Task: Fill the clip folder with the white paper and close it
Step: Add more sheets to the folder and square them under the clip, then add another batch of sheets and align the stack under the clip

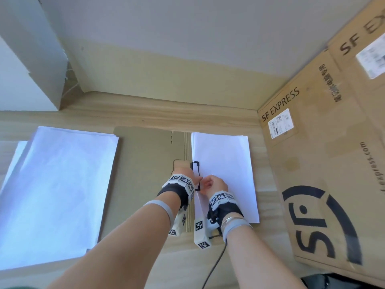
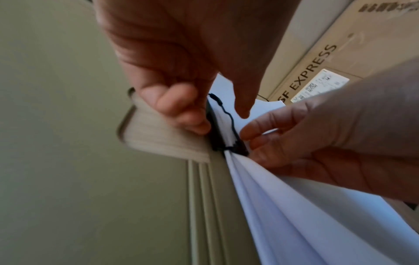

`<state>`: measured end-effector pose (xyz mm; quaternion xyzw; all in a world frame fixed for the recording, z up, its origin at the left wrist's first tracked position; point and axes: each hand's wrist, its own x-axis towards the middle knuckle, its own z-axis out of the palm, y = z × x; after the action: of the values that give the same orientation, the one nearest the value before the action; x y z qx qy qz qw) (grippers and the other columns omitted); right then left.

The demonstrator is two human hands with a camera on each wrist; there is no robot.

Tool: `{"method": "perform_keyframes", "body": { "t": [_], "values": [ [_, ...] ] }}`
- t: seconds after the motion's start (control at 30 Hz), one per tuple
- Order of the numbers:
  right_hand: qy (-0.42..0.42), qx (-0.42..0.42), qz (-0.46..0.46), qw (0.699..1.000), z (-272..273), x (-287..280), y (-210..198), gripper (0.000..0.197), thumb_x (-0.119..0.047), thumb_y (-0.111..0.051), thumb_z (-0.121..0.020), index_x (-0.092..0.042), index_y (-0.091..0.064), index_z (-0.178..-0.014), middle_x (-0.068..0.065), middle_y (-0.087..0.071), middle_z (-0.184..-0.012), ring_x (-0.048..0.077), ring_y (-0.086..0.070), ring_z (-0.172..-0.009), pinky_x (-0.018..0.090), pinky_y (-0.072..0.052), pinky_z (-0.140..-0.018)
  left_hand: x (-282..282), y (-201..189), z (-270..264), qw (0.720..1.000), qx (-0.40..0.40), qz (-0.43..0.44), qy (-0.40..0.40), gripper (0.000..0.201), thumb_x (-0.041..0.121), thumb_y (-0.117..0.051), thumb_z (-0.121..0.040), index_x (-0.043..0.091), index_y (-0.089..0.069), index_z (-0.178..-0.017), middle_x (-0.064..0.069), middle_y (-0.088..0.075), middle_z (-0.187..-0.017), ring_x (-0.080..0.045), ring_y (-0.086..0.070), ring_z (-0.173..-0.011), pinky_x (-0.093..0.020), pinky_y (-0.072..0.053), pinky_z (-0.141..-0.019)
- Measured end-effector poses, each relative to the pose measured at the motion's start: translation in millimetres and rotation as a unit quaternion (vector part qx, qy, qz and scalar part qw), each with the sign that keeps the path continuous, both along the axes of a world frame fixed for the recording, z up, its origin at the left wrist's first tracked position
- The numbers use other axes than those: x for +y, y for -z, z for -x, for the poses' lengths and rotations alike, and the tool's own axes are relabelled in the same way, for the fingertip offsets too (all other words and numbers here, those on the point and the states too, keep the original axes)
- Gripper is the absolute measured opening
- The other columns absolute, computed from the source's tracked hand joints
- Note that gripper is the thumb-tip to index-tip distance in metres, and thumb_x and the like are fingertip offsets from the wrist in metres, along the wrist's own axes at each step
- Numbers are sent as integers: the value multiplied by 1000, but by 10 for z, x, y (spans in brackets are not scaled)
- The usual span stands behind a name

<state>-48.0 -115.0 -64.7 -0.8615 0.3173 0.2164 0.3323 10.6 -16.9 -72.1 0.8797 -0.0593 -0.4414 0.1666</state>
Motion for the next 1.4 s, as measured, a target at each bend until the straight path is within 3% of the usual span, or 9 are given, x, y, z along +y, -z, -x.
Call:
{"method": "perform_keyframes", "body": {
  "t": [0.13, 0.23, 0.37, 0.5, 0.8, 1.03, 1.2, 1.3, 1.4],
  "values": [
    [-14, 7, -22, 1000, -15, -59, 12, 23, -5, -67, -77, -13, -62, -98, 5, -70, -98, 17, -57, -84, 19, -44, -79, -178, 94, -66, 996, -51, -64, 44, 52, 62, -43, -87, 17, -46, -62, 2, -46, -63, -15, -50, -62, -22, -40, -58],
    [8, 6, -43, 999, -26, -95, 56, 27, -2, -70, -73, -18, -56, -90, -4, -60, -74, 18, -56, -80, 30, -53, -84, -210, 100, -137, 990, -77, -87, 83, 43, 53, -40, -91, 18, -50, -69, 1, -52, -75, -16, -53, -74, -25, -42, -69],
    [-12, 6, -51, 999, -33, -131, 50, 34, -1, -74, -70, -19, -52, -87, -10, -53, -67, 17, -56, -75, 29, -53, -83, -225, 23, -171, 988, -67, -107, 83, 41, 43, -41, -93, 17, -44, -61, 3, -41, -62, -16, -59, -81, -25, -48, -79],
    [-9, -12, -46, 999, -11, -129, 72, 30, -2, -70, -73, -23, -49, -75, -10, -52, -66, 17, -54, -74, 25, -47, -73, -176, 98, -190, 998, -28, -59, 17, 35, 39, -48, -88, 13, -47, -65, 0, -49, -64, -19, -53, -72, -26, -41, -65],
    [-49, -3, -27, 998, -10, -79, 79, 32, -18, -74, -68, -20, -48, -88, -3, -57, -88, 17, -53, -79, 29, -49, -78, -92, 173, -195, 999, 10, -6, -41, 31, 34, -48, -88, 12, -54, -67, -5, -63, -79, -22, -57, -69, -29, -44, -68],
    [-88, 40, -33, 995, -27, -79, 34, 55, -18, -83, -63, -17, -45, -105, -4, -53, -100, 16, -52, -89, 29, -46, -84, -186, 106, -142, 998, -29, -36, -50, 47, 40, -51, -89, 16, -31, -54, 0, -33, -58, -21, -45, -82, -31, -38, -74],
    [-90, 75, -33, 993, -72, -83, 17, 62, -20, -83, -64, -15, -47, -114, 2, -60, -116, 17, -54, -90, 29, -46, -83, -134, 36, -83, 998, -3, -3, -60, 44, 38, -47, -94, 14, -37, -58, -1, -38, -60, -24, -48, -71, -28, -38, -70],
    [-78, 86, -51, 992, -107, -81, -39, 49, -27, -80, -68, -16, -54, -108, 3, -62, -109, 20, -57, -91, 29, -45, -82, 7, 19, -33, 998, 18, 32, -55, 33, 33, -43, -97, 5, -59, -89, -10, -62, -84, -27, -64, -82, -31, -47, -71],
    [-18, 21, -42, 999, -167, 8, -108, 14, -25, -64, -82, -26, -53, -73, 2, -62, -88, 20, -57, -76, 31, -52, -80, 216, 26, 7, 987, 32, 94, -130, 31, 25, -39, -98, 5, -58, -82, -5, -58, -67, -30, -65, -78, -36, -53, -85]
  ]
}}
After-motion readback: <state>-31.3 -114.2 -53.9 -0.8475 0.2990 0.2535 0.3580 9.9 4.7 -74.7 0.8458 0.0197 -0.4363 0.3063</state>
